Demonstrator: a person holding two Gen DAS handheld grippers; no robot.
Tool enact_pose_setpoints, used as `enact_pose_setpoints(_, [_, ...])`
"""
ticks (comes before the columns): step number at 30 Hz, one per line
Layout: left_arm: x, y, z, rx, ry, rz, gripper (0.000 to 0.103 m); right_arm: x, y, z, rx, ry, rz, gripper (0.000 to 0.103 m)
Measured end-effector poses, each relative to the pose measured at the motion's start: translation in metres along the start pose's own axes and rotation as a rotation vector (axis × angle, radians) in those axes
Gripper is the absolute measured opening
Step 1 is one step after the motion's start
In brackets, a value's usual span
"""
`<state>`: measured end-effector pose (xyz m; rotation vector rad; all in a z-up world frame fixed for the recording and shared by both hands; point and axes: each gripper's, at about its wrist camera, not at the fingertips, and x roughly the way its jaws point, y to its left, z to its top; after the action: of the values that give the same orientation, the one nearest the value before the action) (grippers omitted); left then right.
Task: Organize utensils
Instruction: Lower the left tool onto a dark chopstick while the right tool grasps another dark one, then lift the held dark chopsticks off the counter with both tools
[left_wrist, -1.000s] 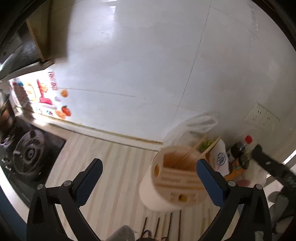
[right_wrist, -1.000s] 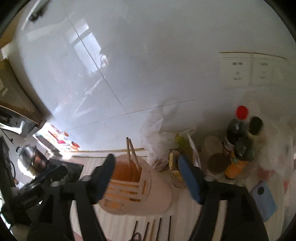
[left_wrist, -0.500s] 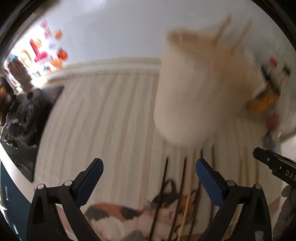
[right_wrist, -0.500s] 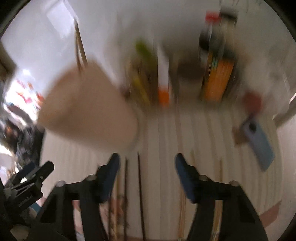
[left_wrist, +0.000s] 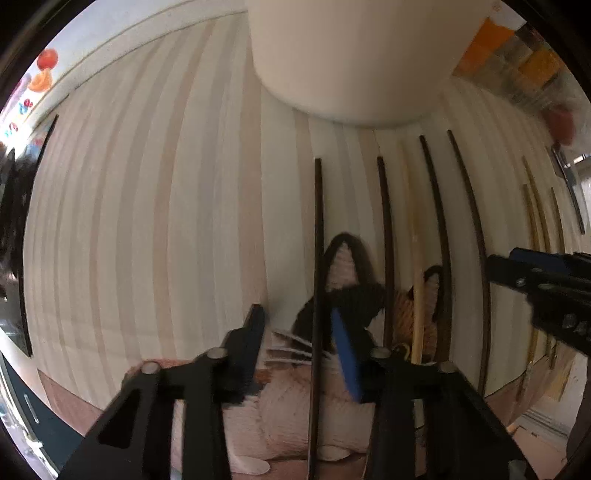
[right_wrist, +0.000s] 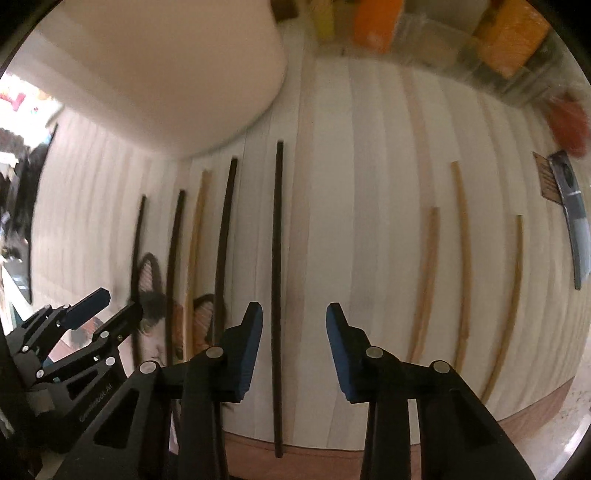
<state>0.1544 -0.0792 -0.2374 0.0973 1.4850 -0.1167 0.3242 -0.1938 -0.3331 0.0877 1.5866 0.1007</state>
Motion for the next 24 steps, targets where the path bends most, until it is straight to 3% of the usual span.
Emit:
enact_pose_setpoints(1, [0.001,-0.003,0.0,0.017,0.005,0.0,0.01,0.004,0.0,0.002,-0.005,0.013,-0.016,0.038])
enact_pose_setpoints(2, [0.003,-0.004,0.0,0.025,0.009,0.002,0.005,0.01,0.002,0.002,-0.016,0.031,-0.03,0.038])
enact_pose_setpoints(5, [0.007,-0.006,-0.003,0.018,0.007,0.014,0.004,0.013,0.006,0.0,-0.062,0.033,-0.073,0.035])
enact_pose_setpoints(6, [0.008,-0.005,-0.004,0.006,0.005,0.023,0.004,0.013,0.007,0.0,-0.072,0.033,-0.076,0.032])
enact_pose_setpoints(9, [0.012,0.017,0.003,-0.074,0.009,0.05,0.004,0.014,0.012,-0.002,-0.083,0.037,-0.092,0.007])
enact_pose_setpoints(14, [0.02,0.071,-0.007,-0.326,0.045,-0.041,0.003,0.007,-0.009,0.001,-0.025,0.037,-0.1,0.006])
enact_pose_setpoints(19, [0.025,0.089,-0.009,-0.321,0.068,-0.093,0.006,0.01,-0.032,0.006,0.02,0.099,-0.024,0.007])
enact_pose_setpoints(24, [0.028,0.093,0.003,-0.272,0.087,-0.108,0.007,0.013,-0.037,0.021,0.032,0.133,-0.037,0.011])
